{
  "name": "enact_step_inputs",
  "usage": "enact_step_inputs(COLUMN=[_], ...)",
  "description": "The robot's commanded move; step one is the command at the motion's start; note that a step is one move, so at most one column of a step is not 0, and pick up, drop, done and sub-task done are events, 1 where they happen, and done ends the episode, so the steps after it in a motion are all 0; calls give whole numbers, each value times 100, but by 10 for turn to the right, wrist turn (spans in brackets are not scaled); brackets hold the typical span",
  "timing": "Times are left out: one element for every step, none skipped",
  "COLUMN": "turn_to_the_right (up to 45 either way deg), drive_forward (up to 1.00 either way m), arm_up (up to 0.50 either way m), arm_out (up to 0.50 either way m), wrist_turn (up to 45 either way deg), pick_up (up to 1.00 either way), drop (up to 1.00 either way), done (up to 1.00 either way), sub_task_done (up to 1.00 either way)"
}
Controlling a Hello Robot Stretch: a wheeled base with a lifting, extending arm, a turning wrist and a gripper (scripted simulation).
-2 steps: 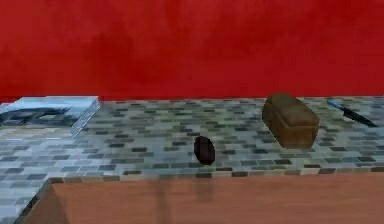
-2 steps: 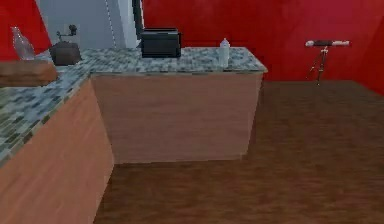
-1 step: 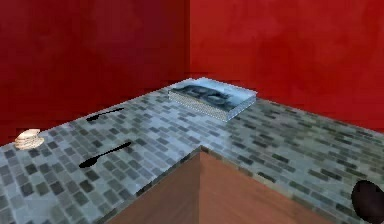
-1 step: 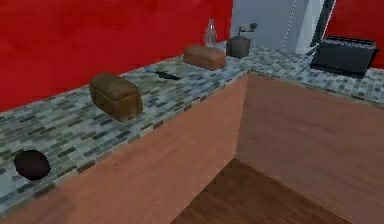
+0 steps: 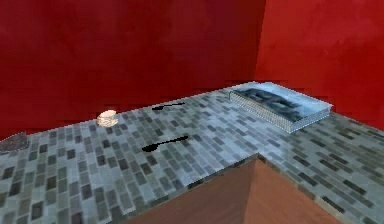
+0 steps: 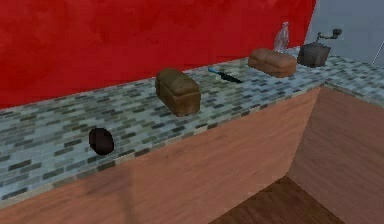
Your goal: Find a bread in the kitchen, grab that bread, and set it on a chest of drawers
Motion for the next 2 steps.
enact_step_inputs(turn_to_the_right=[0, 0], drive_forward=[0, 0], arm_up=[50, 38], arm_out=[0, 0], wrist_turn=[0, 0], pick_up=[0, 0], drop=[0, 0], done=[0, 0], sub_task_done=[0, 0])
